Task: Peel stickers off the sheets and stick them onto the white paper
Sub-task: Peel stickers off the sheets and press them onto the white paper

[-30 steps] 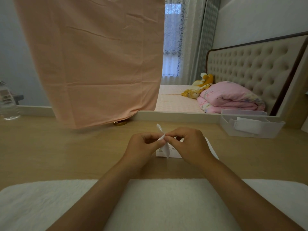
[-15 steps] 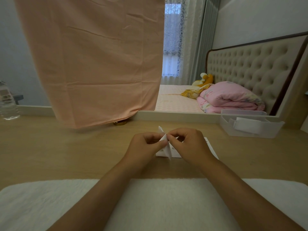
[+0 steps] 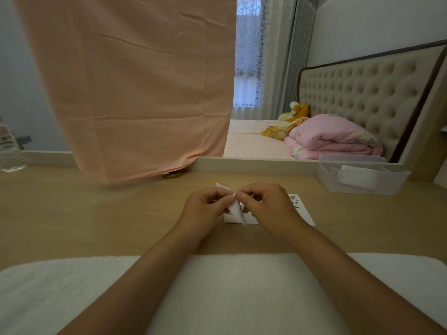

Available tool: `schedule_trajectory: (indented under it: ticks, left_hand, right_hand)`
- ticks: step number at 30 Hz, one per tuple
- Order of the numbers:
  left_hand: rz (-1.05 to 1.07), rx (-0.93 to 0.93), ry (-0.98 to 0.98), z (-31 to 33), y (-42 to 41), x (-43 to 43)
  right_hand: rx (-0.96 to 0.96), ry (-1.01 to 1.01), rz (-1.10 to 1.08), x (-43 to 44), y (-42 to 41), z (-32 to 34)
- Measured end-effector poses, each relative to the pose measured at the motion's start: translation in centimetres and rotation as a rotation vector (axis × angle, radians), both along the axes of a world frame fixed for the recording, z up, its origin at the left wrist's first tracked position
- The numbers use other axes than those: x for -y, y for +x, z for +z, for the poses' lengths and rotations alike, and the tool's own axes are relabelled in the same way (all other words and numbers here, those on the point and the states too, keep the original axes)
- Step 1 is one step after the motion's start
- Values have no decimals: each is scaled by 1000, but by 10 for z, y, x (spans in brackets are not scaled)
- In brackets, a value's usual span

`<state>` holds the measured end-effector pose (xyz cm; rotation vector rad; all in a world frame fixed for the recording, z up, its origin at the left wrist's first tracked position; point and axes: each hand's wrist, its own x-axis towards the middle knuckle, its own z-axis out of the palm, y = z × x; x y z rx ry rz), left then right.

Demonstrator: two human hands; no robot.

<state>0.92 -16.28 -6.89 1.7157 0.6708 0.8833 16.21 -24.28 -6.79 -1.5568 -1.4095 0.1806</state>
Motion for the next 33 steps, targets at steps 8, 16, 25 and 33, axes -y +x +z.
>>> schedule_trajectory:
  ticks: [8, 16, 25, 33]
  left_hand:
    - [4, 9, -43, -3, 3, 1]
    - [-10, 39, -110, -2, 3, 1]
    - [-19, 2, 84, 1, -1, 2]
    - [-5, -7, 64, 1, 1, 2]
  right_hand:
    - [13, 3, -75, -2, 1, -6]
    - [-4, 25, -71, 0, -2, -4]
    - [-195, 2, -53, 0, 0, 1]
    - [-11, 36, -155, -3, 0, -6]
